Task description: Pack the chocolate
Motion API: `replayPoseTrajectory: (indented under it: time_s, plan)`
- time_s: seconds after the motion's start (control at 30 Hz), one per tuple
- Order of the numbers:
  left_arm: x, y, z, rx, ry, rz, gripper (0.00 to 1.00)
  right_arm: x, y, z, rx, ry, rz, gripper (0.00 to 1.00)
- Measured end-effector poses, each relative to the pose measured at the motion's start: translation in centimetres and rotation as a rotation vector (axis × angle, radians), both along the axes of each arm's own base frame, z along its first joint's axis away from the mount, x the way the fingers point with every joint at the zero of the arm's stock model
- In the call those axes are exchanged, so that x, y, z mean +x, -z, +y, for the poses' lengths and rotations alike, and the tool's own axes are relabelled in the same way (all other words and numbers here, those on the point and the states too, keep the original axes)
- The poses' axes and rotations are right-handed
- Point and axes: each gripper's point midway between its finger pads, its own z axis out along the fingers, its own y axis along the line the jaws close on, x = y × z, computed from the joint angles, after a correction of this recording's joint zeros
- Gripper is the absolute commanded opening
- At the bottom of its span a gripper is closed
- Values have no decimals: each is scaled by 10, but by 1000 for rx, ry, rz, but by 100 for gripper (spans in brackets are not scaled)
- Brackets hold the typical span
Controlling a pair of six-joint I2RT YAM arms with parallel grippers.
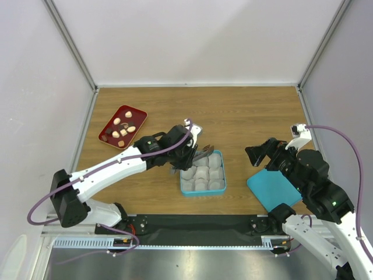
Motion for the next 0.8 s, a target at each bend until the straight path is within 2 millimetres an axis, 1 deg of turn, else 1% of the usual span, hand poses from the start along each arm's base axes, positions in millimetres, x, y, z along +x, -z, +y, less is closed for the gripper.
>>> replayPoseTrajectory:
  time_s: [0.37, 0.6, 0.8]
  plan:
    - [1, 7, -11, 0, 16, 3, 35, 0, 1, -3, -5, 15, 1, 96]
    - [-8, 13, -19, 9, 42, 19, 36, 0, 1, -3, -5, 15, 1, 96]
    - [-15, 15, -24, 10, 57, 29, 39, 0, 1, -3, -5, 15, 1, 96]
